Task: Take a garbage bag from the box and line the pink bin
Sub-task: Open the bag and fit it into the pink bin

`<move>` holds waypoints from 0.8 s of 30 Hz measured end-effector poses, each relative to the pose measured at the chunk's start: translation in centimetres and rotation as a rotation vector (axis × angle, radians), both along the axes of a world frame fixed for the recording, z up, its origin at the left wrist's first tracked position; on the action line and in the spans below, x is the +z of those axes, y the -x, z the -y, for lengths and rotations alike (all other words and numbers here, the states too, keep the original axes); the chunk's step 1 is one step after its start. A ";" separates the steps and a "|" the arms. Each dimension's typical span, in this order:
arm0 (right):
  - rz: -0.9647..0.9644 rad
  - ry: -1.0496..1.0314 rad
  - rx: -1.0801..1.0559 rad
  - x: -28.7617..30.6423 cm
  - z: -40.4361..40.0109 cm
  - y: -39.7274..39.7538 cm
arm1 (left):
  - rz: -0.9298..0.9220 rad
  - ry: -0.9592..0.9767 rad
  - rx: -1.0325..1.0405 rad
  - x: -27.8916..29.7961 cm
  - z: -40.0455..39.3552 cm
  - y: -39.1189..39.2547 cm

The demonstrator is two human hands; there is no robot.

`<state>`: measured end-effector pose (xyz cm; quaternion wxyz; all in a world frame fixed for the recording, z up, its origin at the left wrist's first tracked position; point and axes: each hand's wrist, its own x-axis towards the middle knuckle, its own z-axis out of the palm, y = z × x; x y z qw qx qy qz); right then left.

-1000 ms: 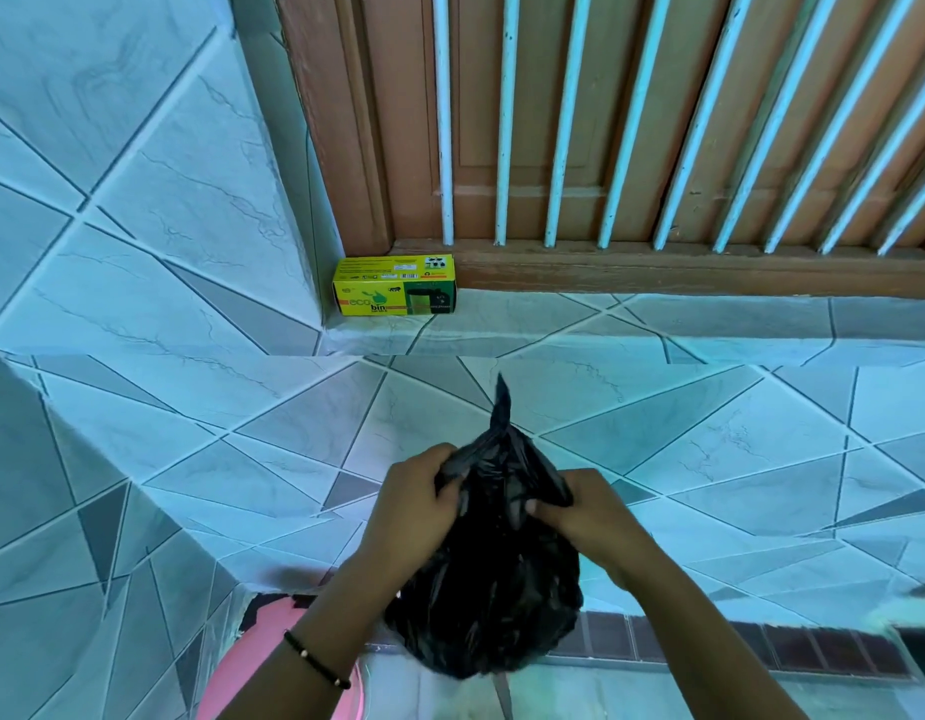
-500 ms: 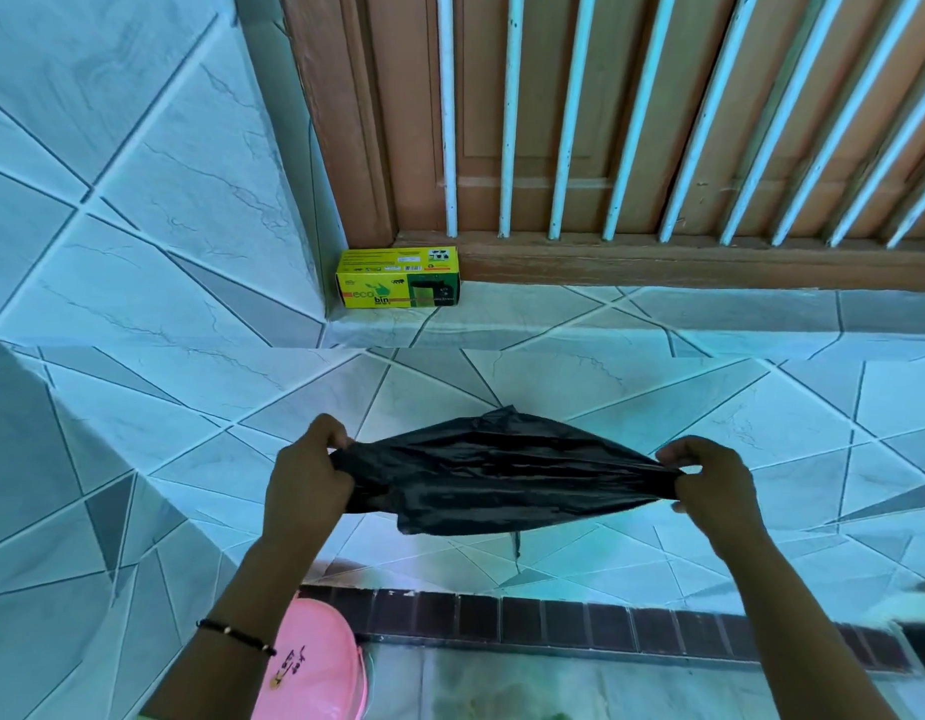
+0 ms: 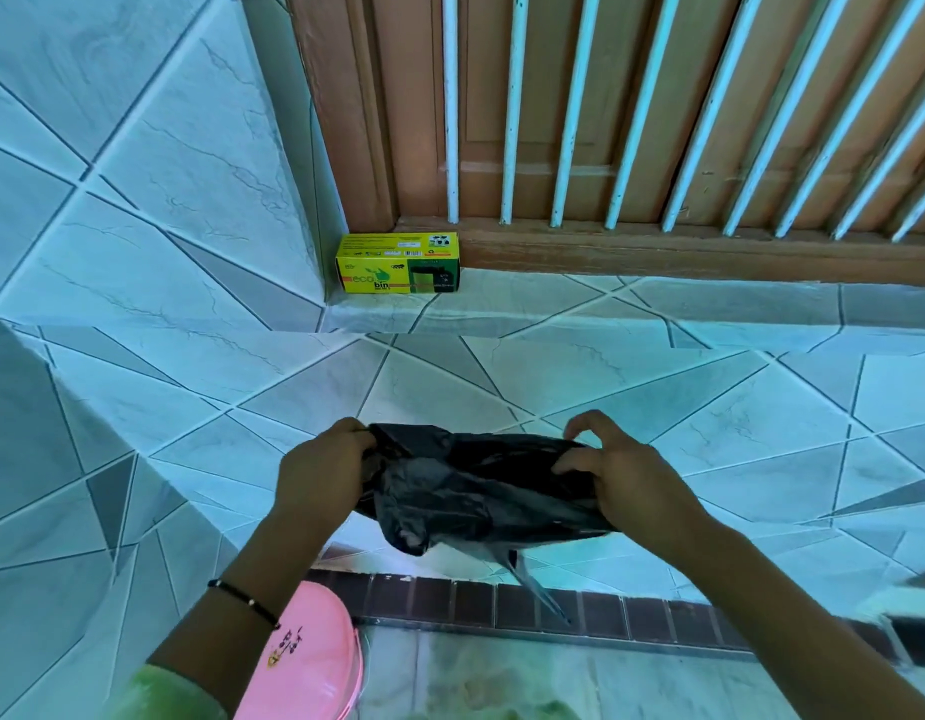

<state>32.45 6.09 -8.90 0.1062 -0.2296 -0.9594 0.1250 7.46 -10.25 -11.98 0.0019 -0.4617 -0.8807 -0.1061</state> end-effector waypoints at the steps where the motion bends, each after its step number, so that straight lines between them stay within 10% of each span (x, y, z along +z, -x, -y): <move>1: 0.172 -0.034 -0.049 -0.1 -0.5 -0.4 | -0.018 0.052 0.020 0.1 0.3 0.1; 8: 0.614 -0.060 -0.207 -2.0 -0.5 -1.1 | -0.048 0.328 0.123 -0.7 0.3 -2.3; 17: 0.432 0.110 -0.377 -2.6 -2.6 -4.1 | 0.008 0.270 0.192 -2.3 2.1 -3.5; 24: -0.336 1.198 -0.464 -2.1 -0.3 -2.7 | 1.279 -0.581 0.458 -0.5 1.1 -7.4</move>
